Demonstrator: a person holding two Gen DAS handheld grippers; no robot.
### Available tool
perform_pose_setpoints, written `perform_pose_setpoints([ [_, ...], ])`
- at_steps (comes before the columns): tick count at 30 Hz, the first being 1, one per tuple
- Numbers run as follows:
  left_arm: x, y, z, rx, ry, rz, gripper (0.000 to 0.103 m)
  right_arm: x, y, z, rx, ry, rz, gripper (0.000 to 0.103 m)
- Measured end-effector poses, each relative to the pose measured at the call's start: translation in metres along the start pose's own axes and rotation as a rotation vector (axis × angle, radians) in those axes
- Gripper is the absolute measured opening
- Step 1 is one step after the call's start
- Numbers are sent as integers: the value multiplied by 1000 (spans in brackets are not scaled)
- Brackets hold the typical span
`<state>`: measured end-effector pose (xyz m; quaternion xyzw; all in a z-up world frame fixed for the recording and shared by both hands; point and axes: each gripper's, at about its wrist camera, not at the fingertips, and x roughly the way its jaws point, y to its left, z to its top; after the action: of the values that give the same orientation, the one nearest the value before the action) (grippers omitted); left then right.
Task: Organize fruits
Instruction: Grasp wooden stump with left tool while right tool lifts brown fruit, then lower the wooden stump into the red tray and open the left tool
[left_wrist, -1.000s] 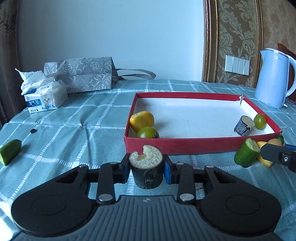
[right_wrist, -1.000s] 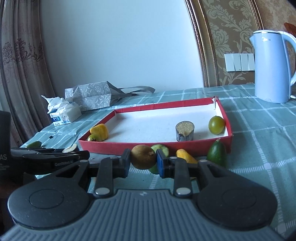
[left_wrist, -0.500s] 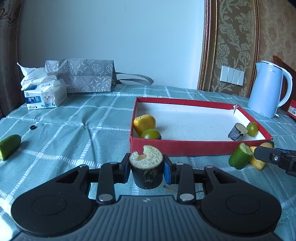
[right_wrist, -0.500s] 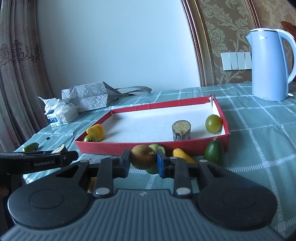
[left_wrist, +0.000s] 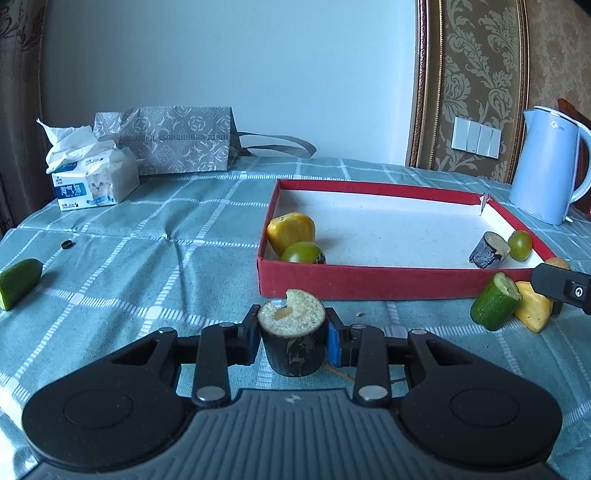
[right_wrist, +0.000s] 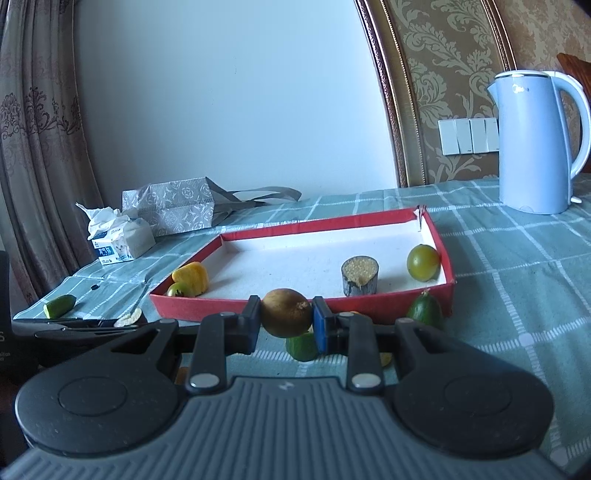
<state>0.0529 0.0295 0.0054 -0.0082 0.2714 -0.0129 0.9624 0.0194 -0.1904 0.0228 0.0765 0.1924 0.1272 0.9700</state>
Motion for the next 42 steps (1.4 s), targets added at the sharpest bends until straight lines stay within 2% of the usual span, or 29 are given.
perform_pose_setpoints([
  [19,2,3,0,-14,6,14,34,4,2,-2,-17,3,-20,28],
  [28,-6,0,3,3,-25,13,34,2,1,-1,-9,-3,-17,28],
  [37,-4,-23,41,71,-68,31,34,-5,-6,3,27,-35,0,28],
  [42,22,-41,68,91,-59,34,34,-7,-11,5,56,-47,6,28],
])
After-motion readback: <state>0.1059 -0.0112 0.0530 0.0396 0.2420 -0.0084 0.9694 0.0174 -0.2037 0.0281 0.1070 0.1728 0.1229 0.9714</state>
